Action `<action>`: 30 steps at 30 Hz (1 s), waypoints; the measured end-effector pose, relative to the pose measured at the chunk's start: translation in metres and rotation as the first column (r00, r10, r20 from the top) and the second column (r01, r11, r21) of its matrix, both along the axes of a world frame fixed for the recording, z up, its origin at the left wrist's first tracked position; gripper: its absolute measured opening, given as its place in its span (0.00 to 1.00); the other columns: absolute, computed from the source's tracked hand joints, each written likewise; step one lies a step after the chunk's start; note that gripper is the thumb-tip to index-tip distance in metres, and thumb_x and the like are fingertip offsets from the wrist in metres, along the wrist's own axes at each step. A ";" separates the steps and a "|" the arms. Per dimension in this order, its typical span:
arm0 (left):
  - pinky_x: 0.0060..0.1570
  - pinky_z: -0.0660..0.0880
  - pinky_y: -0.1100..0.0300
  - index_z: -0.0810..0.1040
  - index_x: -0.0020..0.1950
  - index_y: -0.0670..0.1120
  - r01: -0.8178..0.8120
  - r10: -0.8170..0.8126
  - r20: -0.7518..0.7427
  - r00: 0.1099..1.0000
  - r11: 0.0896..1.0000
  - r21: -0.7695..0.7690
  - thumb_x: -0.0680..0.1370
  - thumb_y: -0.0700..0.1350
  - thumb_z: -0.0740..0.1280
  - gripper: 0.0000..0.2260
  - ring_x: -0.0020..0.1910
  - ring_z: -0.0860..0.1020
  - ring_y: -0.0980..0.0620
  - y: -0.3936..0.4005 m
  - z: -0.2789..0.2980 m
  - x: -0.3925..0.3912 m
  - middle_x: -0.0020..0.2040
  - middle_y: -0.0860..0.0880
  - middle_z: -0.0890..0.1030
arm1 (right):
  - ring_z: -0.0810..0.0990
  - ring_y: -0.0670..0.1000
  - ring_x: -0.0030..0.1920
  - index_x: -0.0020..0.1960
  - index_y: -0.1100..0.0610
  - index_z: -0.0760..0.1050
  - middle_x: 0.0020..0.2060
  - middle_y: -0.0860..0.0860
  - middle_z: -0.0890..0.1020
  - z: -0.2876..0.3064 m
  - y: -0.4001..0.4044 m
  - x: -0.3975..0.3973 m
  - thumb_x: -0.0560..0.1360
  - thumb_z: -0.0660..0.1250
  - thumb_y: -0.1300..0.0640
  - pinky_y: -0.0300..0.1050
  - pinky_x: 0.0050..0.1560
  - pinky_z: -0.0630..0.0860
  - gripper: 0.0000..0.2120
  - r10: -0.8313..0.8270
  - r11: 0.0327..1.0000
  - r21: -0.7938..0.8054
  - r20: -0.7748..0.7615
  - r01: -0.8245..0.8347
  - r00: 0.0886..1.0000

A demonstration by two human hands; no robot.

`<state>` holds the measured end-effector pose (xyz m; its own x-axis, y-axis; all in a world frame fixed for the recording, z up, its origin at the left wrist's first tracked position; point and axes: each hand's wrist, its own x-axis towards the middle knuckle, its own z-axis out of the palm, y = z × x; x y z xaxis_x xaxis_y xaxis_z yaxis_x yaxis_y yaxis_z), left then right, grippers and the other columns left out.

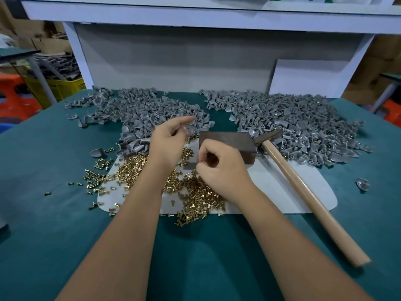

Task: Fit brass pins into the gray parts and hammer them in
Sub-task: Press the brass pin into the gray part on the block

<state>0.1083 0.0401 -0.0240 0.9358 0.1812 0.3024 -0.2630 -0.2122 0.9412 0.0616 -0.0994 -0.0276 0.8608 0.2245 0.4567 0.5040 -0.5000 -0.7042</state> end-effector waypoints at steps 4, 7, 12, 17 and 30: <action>0.37 0.75 0.70 0.81 0.56 0.54 0.005 -0.008 -0.027 1.000 0.992 -0.128 0.82 0.38 0.62 0.13 0.37 0.79 0.62 -0.003 0.004 -0.001 0.45 0.55 0.84 | 0.74 0.42 0.35 0.37 0.50 0.75 0.34 0.43 0.77 0.003 -0.010 0.005 0.68 0.67 0.57 0.41 0.37 0.73 0.03 0.001 0.998 -0.057 -0.141 -0.009 0.990; 0.43 0.77 0.67 0.80 0.55 0.52 -0.014 0.008 -0.041 0.999 0.988 -0.156 0.82 0.37 0.63 0.11 0.41 0.82 0.61 -0.001 0.001 0.001 0.49 0.53 0.84 | 0.73 0.45 0.49 0.53 0.47 0.80 0.46 0.44 0.75 0.002 -0.006 0.006 0.68 0.72 0.45 0.45 0.50 0.73 0.15 0.070 0.920 -0.359 -0.240 -0.156 0.968; 0.39 0.76 0.71 0.79 0.52 0.51 -0.001 -0.005 -0.036 0.999 0.984 -0.178 0.80 0.35 0.66 0.11 0.39 0.84 0.60 -0.002 -0.001 0.002 0.48 0.49 0.84 | 0.73 0.50 0.51 0.46 0.50 0.82 0.46 0.48 0.77 -0.004 0.012 0.002 0.70 0.72 0.54 0.49 0.54 0.74 0.05 0.086 0.892 -0.427 -0.161 -0.148 0.983; 0.49 0.78 0.65 0.81 0.49 0.51 0.007 -0.009 -0.018 1.000 0.992 -0.129 0.77 0.35 0.69 0.11 0.48 0.82 0.55 -0.003 -0.002 0.001 0.47 0.51 0.83 | 0.76 0.49 0.46 0.41 0.50 0.81 0.43 0.46 0.79 -0.006 0.013 0.001 0.71 0.71 0.59 0.50 0.49 0.76 0.04 0.080 0.933 -0.337 -0.147 -0.126 0.986; 0.43 0.75 0.72 0.82 0.55 0.53 0.040 -0.039 -0.033 0.999 0.999 0.023 0.77 0.39 0.71 0.11 0.48 0.79 0.65 -0.026 0.002 -0.008 0.48 0.59 0.82 | 0.77 0.44 0.43 0.44 0.52 0.81 0.40 0.46 0.81 0.002 -0.012 0.014 0.74 0.70 0.56 0.41 0.46 0.74 0.02 -0.292 0.951 0.118 0.046 0.285 0.955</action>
<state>0.1007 0.0144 -0.0217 0.9516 0.1373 0.2751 -0.2407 -0.2242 0.9444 0.0756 -0.1116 -0.0257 0.8506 -0.0830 0.5192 0.3944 -0.5523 -0.7344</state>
